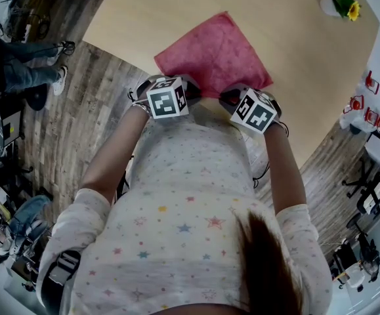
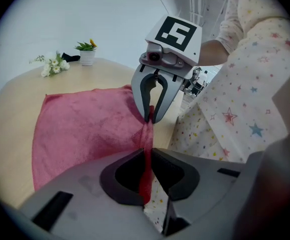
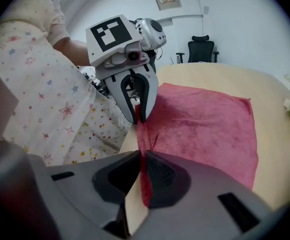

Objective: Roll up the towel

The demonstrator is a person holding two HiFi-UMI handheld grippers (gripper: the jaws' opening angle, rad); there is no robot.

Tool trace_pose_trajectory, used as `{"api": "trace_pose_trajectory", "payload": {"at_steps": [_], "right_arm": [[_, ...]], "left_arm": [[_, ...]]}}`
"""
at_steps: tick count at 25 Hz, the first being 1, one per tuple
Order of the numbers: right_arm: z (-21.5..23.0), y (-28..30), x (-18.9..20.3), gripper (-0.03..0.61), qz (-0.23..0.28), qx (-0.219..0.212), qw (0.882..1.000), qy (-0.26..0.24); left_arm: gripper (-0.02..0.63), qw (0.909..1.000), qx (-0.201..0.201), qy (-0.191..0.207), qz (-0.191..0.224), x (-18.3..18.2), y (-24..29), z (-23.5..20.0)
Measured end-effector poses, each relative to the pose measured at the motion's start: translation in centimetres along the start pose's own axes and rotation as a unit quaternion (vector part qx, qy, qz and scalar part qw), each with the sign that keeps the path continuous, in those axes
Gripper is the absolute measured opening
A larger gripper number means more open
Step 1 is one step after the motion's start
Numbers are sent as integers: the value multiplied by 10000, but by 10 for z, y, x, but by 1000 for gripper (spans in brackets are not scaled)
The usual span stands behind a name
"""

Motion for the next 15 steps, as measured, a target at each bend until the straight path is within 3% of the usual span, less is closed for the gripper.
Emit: {"api": "trace_pose_trajectory", "payload": {"at_steps": [10,15], "right_arm": [[33,-14,-8,63,397,528,9958,637],[40,-15,-2,60,419,756,9922,896]], "left_arm": [[49,9978,-341,-480,308,-12,-13,-32],[49,9958,-707,-442,378,-11,-11,-45]]}}
Point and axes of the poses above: the fingertips, and each gripper's own axes: y forward along the fingers, z to its right, x out of its underside, the point moved 2 cm from there along -y, backward along the fingers, and after that the axes turned 8 degrees about z, right-handed, at the moved point
